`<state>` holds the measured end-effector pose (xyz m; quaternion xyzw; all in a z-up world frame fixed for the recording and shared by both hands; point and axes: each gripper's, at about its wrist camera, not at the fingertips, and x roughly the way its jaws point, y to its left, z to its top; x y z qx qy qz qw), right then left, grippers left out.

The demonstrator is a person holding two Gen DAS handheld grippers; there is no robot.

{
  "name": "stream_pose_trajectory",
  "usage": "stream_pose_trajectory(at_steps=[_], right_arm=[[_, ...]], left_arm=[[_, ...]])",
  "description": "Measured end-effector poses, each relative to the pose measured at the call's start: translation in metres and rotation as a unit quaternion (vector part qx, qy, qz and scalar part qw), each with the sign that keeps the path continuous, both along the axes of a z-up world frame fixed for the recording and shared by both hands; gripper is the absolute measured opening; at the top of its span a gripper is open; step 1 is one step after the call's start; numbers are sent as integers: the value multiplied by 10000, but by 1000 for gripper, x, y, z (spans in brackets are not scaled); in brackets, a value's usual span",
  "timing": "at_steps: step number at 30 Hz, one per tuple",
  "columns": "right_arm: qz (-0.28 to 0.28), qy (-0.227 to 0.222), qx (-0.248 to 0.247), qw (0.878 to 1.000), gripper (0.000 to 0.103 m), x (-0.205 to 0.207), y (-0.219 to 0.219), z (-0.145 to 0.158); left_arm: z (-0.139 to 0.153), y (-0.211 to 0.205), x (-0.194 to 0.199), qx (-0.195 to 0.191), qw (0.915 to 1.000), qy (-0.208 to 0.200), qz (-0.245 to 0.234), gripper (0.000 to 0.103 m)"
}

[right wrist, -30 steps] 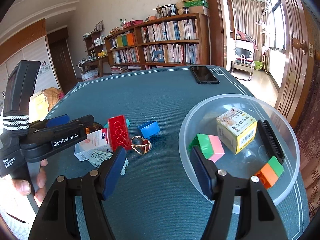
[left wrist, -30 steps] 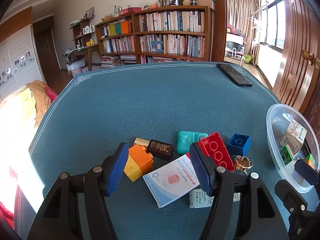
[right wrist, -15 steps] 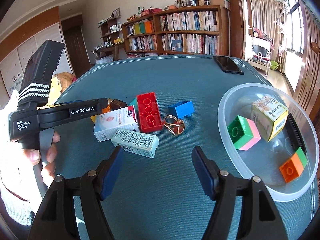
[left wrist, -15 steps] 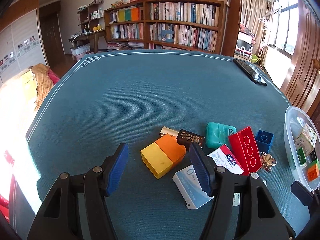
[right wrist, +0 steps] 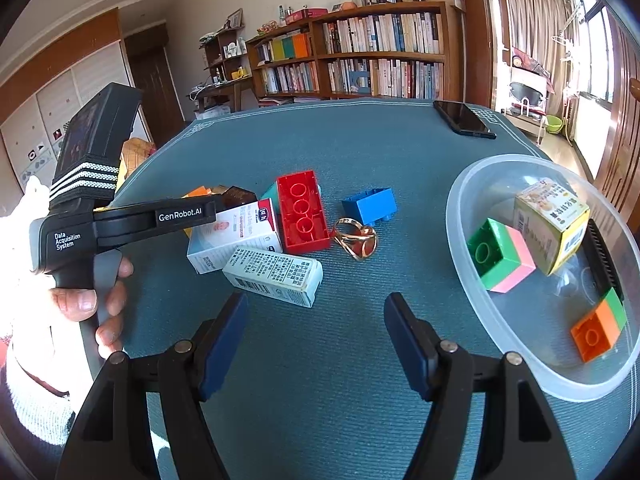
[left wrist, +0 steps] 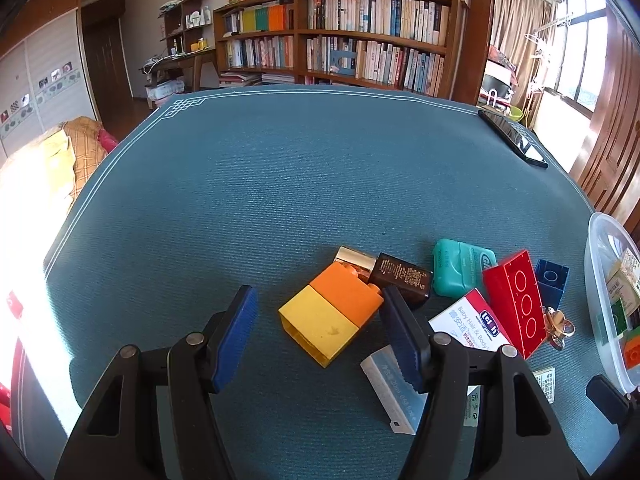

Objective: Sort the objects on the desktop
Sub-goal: 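Grasp the orange-yellow block with the left tool while the right tool approaches the white box, then grasp the white printed medicine box with the right tool while the left tool holds the block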

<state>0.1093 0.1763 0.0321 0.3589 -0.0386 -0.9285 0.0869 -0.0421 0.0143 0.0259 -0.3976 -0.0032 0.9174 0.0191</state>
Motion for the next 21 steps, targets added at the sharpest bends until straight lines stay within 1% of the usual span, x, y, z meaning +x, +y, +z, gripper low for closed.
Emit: stream_pose_trajectory(at_steps=[5,10,13,14,16,17,18,21], right_arm=[[45,-33,-18,10000,76,-4,-4,0],[97,-146,-248,9995,79,-11,-5,2],[133,-205,-217,9995,79,-14,-11,1],[135,-215,-187,9995,79,-16,-13,1],[132,-241,-164,9995,79,-19,-16,0],[129,-264,-168,9994,79,-20,-17,-1],[123,-291,-176,9993,79,-22,-18,-2],[94,-356,-192,9991,79,-27,-22,-4]], left_arm=[[-2,-9,-3,101,9999,-52,101,67],[-5,-16,-8,175,9996,-89,189,67],[-6,-20,-9,215,9994,-67,256,66],[-6,-21,-9,234,9994,-55,264,64],[-7,-22,-9,259,9993,-65,250,42],[-7,-22,-9,290,9992,-78,246,38],[-6,-22,-9,307,9992,-78,252,36],[-5,-23,-7,299,9991,-51,294,36]])
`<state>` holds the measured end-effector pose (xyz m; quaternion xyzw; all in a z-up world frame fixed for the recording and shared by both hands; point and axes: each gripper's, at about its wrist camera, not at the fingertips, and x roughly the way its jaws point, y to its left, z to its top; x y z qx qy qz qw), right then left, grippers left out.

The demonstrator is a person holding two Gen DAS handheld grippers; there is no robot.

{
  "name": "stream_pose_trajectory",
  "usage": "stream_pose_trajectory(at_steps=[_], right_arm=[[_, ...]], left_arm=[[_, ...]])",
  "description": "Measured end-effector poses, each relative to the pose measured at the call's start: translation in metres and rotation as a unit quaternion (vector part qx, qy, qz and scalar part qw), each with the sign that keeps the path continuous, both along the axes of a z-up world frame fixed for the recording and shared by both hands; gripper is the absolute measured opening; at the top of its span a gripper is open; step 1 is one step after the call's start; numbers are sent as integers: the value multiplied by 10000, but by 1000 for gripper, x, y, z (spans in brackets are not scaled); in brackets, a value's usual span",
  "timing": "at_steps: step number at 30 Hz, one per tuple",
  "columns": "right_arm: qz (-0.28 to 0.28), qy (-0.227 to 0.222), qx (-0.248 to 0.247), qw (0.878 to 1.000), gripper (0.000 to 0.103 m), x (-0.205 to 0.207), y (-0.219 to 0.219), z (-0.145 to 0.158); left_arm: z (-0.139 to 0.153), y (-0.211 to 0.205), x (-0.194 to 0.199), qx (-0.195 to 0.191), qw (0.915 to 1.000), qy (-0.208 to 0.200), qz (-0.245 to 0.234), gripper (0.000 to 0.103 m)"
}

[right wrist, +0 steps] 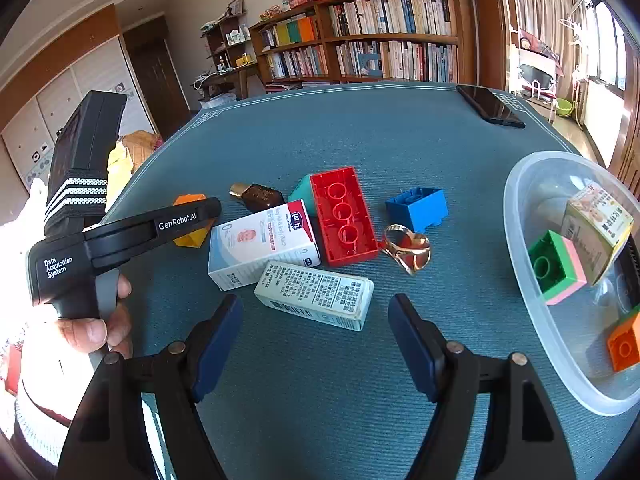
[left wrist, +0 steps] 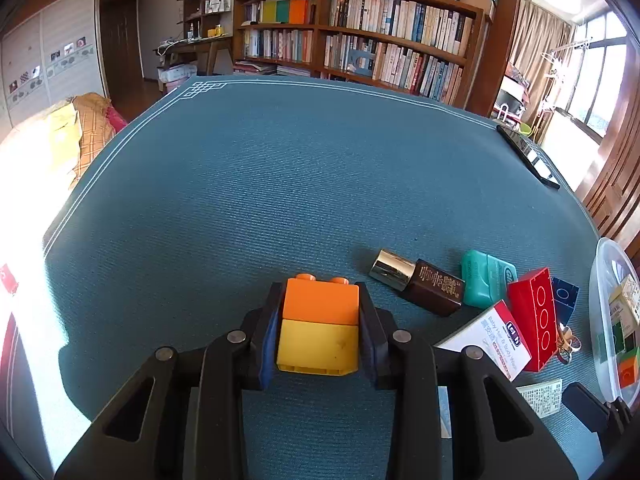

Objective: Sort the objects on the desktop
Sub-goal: 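Grasp the white printed medicine box with the right tool while the left tool holds the block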

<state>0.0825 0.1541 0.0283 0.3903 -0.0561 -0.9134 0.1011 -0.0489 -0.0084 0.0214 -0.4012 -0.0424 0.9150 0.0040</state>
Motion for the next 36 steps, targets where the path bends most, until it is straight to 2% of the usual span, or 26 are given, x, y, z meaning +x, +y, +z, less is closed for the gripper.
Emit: stream_pose_trajectory(at_steps=[12,18,23,36], right_arm=[[-230,-226,198,9993,79,-22,-10,-11],[-267,-160,458,9985,78,-23,-16,-12],[-243,-61,687,9973,73,-20,-22,-12],[-332,92,476,9983,73,-11,-15,-3]], left_arm=[[15,5,13,-33,9996,290,-45,36],[15,9,15,-43,9995,284,-106,36],[16,8,16,-59,9994,328,-86,36],[15,10,16,-77,9992,362,-126,35]])
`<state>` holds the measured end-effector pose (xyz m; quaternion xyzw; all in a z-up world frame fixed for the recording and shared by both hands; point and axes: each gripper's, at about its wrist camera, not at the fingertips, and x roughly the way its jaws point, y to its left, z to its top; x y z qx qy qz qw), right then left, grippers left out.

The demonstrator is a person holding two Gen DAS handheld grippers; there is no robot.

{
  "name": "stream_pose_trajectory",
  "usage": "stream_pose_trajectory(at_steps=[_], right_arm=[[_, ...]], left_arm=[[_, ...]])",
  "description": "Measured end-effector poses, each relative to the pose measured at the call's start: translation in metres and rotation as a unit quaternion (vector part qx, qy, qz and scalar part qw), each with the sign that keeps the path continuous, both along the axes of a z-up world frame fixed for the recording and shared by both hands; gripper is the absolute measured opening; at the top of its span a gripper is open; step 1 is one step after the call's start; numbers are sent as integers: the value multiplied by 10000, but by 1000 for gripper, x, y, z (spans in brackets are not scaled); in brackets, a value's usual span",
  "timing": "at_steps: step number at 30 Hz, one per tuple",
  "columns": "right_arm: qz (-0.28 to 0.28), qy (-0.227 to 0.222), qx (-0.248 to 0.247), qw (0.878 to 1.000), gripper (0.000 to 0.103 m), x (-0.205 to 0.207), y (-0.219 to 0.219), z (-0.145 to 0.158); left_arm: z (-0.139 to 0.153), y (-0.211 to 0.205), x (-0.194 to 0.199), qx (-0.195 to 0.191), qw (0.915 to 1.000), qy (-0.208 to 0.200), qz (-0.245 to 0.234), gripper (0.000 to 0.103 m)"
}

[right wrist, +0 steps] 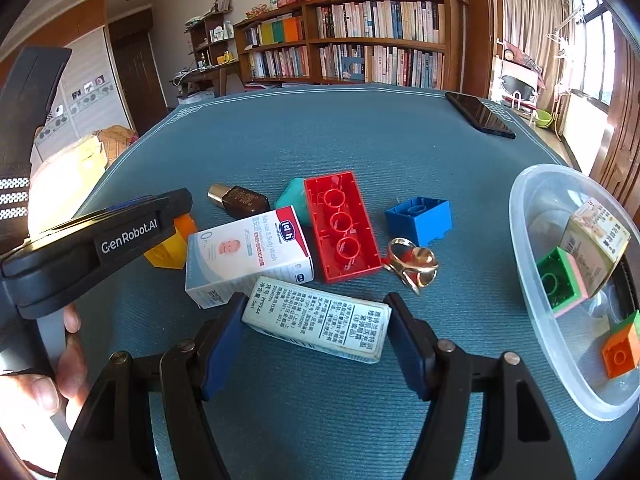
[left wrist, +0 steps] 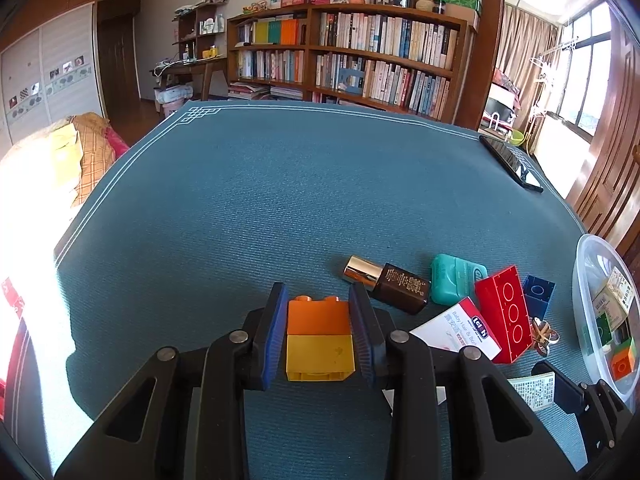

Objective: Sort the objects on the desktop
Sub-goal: 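Grasp the white printed medicine box with the right tool while the left tool holds the block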

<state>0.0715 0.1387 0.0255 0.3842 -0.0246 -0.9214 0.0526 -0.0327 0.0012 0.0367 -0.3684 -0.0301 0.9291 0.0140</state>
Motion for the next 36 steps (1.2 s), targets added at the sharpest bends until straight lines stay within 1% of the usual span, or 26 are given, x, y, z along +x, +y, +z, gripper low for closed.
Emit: stream_pose_trajectory(at_steps=[6,12,15,20,22,27,36], right_arm=[[6,33,-73,10000,73,0,-1,2],[-9,21,-142,9999,73,1,1,0],[-21,19,-164,9999,73,1,3,-1],[-37,72,-186,9998,73,4,5,0],[-51,116,-192,9997,73,6,6,1],[-89,230,-218,9995,73,10,10,8],[-235,451,-174,9986,73,21,24,25]], left_arm=[[-4,5,-2,-153,9999,-31,-4,35],[-16,4,-7,-170,9996,-232,-28,35],[-22,0,-11,-36,9991,-415,-41,35],[-20,-5,-8,101,9993,-363,-20,34],[-15,-7,-5,177,9995,-275,-35,34],[-1,-6,4,224,9997,-7,-88,34],[9,7,11,179,9995,101,-255,34]])
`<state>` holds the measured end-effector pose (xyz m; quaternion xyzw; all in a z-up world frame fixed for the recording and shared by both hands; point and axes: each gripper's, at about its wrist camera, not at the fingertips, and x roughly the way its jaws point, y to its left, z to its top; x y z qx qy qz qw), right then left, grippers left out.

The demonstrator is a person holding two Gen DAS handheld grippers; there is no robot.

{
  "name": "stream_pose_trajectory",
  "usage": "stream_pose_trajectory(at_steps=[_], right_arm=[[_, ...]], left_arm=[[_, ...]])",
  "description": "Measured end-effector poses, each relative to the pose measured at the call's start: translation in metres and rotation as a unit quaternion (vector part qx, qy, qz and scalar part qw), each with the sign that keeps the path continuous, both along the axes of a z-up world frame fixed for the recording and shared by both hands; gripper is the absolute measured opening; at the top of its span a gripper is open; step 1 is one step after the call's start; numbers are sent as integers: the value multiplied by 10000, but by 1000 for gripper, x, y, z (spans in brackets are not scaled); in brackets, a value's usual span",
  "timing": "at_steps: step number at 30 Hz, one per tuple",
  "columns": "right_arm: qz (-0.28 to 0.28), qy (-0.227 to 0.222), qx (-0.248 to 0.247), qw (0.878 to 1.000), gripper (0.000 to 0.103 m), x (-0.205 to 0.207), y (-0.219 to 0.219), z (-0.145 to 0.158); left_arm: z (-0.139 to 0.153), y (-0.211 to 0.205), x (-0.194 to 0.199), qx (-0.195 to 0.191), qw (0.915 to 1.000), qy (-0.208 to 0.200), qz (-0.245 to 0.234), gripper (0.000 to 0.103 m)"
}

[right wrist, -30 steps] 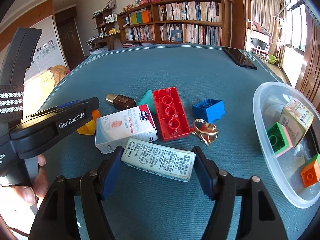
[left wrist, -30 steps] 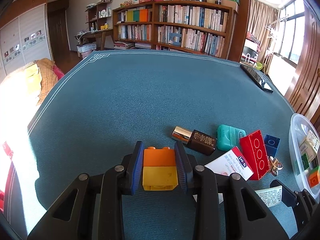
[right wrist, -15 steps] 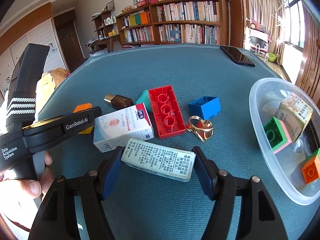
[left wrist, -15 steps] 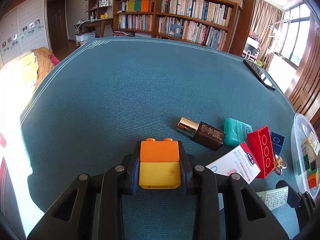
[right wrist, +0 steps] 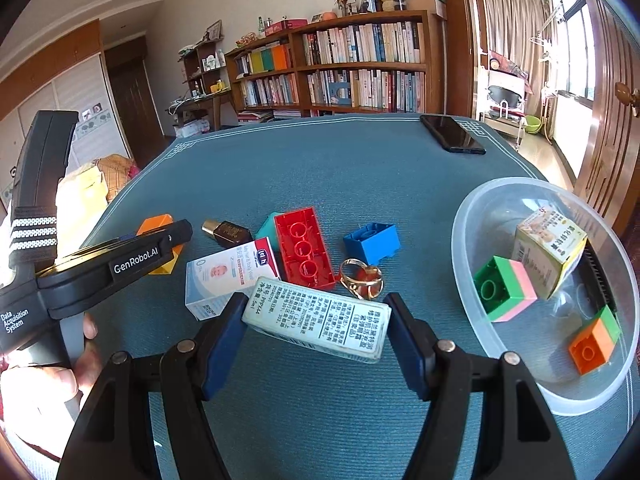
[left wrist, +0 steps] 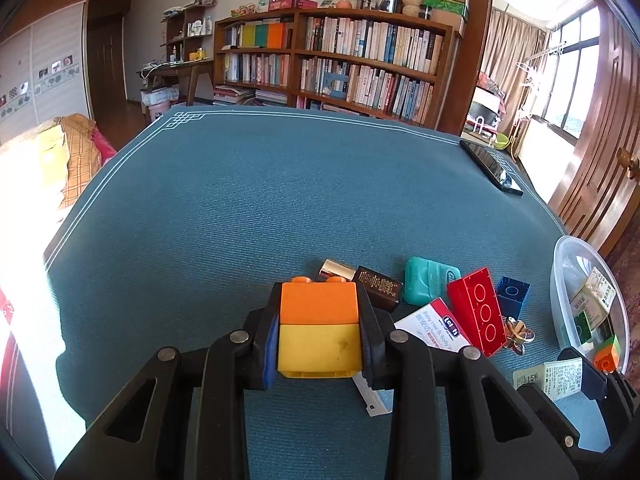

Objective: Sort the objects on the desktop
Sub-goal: 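Grasp the white printed medicine box with the right tool while the left tool holds the block, then carry the block and white box into the clear bowl and open both tools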

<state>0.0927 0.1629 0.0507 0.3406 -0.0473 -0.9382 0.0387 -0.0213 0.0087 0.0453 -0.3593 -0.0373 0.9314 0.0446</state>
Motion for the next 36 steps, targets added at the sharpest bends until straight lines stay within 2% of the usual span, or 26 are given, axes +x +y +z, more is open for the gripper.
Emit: stream_pose_trajectory(at_steps=[12,25,36], right_arm=[[-554,216,25,9982,73,20,55,18],[-1360,325,-139,9901,73,23,125,28],[-1994,129,-204,9796,73,20,166,22]], left_arm=[[12,33,13,-217,9990,137,-355,34],[25,73,26,-376,9960,298,-755,34],[41,122,36,-356,9894,474,-1328,34]])
